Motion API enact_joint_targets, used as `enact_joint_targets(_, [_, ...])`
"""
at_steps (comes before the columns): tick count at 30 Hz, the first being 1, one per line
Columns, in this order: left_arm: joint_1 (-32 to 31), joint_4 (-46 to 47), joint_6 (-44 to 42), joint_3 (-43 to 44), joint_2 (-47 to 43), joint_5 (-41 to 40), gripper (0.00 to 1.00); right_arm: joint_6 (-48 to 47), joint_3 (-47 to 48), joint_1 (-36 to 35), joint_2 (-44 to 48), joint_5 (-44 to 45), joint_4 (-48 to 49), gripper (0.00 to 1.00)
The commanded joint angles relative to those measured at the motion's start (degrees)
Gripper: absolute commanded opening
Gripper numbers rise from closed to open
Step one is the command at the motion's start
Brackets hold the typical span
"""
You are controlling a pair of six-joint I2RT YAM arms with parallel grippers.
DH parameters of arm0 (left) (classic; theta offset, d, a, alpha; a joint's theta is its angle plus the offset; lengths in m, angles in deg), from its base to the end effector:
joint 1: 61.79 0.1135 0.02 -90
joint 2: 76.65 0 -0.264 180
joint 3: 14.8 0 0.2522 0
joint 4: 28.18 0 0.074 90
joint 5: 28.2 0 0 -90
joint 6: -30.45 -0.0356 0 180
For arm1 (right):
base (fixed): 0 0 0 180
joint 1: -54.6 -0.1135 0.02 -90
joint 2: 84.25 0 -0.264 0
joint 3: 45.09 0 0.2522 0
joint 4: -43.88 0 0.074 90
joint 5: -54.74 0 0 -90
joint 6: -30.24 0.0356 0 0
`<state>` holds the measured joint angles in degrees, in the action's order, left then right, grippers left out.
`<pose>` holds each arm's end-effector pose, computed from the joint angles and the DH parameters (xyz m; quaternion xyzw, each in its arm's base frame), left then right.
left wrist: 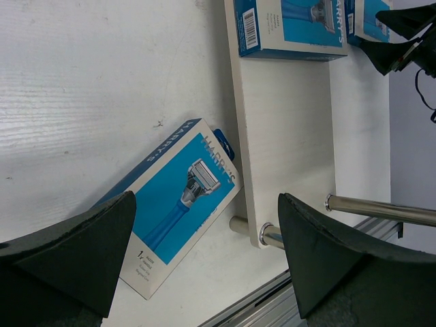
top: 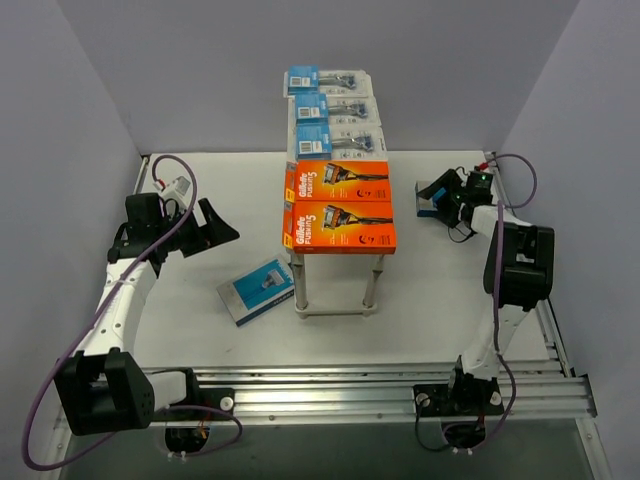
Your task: Place and organize the shaving razors onto the shelf
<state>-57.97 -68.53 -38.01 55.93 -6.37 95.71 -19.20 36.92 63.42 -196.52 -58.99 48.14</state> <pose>0.2633 -0.0023 0.2976 -0.0698 0.8725 -0.3234 0.3595 0.4308 -0.0523 0.1840 0.2477 0.7996 0.3095 0.4512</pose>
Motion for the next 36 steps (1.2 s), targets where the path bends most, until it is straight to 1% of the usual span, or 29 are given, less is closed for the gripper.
enact_joint_targets(1, [0.49,1.10,-1.06,0.51,-0.76,0.72,0.94,-0.48,6.71,-1.17,-1.81,0.17,-2.72,0.80])
enact_joint_targets(2, [0.58,1.10,-1.06,0.51,-0.67,0.80,0.94,-0.74,8.81,-1.35,-2.07,-0.18,-3.51,0.80])
enact_joint_targets(8, [0.67,1.36,-0.80,0.33,-0.41,1.16,0.94,-4.07,13.40,0.23,0.55,-0.18,-6.59,0.77])
enact_joint_targets(12, [0.67,1.72,-0.54,0.16,-0.06,1.77,0.94,-4.34,13.40,4.71,2.49,-0.18,-6.95,0.73])
enact_joint_targets(13, [0.58,1.80,-0.45,0.25,-0.06,1.95,0.94,-4.34,13.40,6.72,2.58,-0.35,-6.95,0.72])
enact_joint_targets(14, [0.67,1.80,-0.45,0.16,-0.06,2.04,0.94,-4.43,13.49,7.69,2.58,-0.36,-7.47,0.69])
enact_joint_targets(17, [0.49,2.33,-0.36,-0.10,-0.41,2.74,0.94,-6.97,15.07,9.99,1.71,1.39,-10.80,0.66])
enact_joint_targets(20, [0.23,2.33,-0.27,-0.10,-0.50,2.56,0.94,-10.23,16.65,10.60,0.56,5.61,-13.18,0.65])
enact_joint_targets(26, [-0.91,2.59,-0.09,-0.28,0.29,2.92,0.94,-12.34,18.50,11.57,-2.25,9.92,-13.19,0.64])
enact_joint_targets(36, [-2.06,3.03,0.43,-0.37,0.82,3.97,0.94,-16.73,22.18,11.48,-6.56,14.93,-13.71,0.69])
